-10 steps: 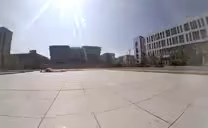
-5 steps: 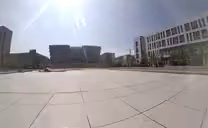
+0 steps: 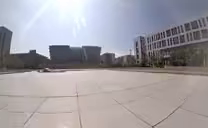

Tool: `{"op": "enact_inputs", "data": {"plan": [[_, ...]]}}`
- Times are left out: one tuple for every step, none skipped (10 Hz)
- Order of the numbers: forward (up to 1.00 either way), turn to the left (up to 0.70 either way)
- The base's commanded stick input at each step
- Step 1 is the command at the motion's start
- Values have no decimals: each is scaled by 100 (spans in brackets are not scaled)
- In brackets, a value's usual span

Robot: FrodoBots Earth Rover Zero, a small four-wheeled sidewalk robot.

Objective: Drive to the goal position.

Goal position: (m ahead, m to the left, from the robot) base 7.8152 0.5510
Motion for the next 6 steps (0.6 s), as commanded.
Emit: {"op": "enact_inputs", "data": {"plan": [[70, 2], [70, 2], [70, 2], [70, 2], [70, 2], [70, 2]]}}
